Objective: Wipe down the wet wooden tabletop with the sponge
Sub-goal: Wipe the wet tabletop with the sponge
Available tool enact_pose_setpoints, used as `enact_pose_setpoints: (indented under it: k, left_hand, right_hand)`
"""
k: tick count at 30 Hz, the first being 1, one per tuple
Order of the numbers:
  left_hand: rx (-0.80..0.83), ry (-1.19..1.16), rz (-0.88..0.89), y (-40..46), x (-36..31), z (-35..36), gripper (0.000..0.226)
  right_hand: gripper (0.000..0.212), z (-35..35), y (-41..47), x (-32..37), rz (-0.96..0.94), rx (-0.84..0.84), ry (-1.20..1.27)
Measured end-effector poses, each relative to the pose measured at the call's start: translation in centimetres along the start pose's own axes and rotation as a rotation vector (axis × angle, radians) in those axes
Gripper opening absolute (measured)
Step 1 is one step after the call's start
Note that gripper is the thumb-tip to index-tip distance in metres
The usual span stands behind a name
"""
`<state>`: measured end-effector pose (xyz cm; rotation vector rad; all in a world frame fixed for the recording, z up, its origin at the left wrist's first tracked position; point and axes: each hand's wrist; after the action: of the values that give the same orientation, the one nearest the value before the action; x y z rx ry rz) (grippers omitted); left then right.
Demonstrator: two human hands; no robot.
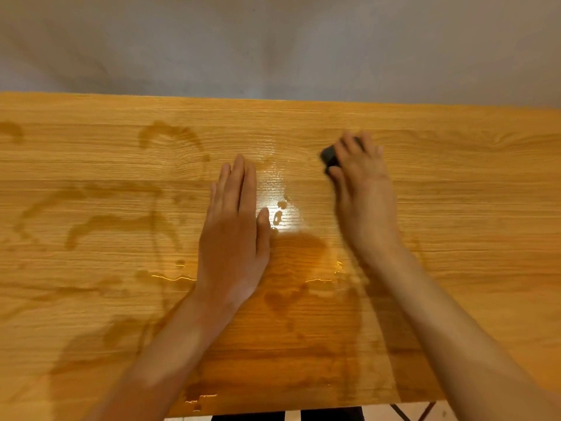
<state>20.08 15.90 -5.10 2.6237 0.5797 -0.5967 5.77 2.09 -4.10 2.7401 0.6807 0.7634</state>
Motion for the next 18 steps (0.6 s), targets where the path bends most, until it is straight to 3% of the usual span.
enact_pose_setpoints:
  k: [3, 6, 10, 14, 16, 18]
  left_hand:
    - [0.036, -0.017, 0.005, -3.9, -0.5, -1.5, 0.056]
    - [0.040, 0.019, 0.018, -5.7, -0.1, -1.3, 0.056]
    - [0.058, 0.077, 0.013, -5.5, 0.0, -1.0, 0.057]
    - [0.068, 0.124, 0.037, -5.7, 0.0, -0.9, 0.057]
    - [0.077, 0.124, 0.036, -6.0, 0.0, -0.9, 0.057]
    - [0.083, 0.110, 0.031, -6.0, 0.0, -0.9, 0.057]
  right_hand:
    - [0.038, -3.3, -1.2, -4.6, 0.182, -0.095, -0.063]
    - [0.036, -3.4, -1.8, -4.4, 0.319, -0.197, -0.078]
    - [0.026, 1.1, -2.7, 3.4, 0.139, -0.201, -0.010]
    - [0.034, 3.3, -4.2, 6.4, -0.087, -0.111, 0.055]
    - [0.037, 1.0, -4.4, 3.5, -0.053, -0.038, 0.041]
    - [0.039, -2.4, -5.0, -0.9, 0.096, -0.051, -0.019]
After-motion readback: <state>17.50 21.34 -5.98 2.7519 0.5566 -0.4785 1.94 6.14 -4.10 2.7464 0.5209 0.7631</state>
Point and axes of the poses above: each hand's wrist, its own y-axis towards the middle knuckle, its own z-axis out of the palm, x = y × z, and after that the axes turned 14 degrees about -x, right-handed
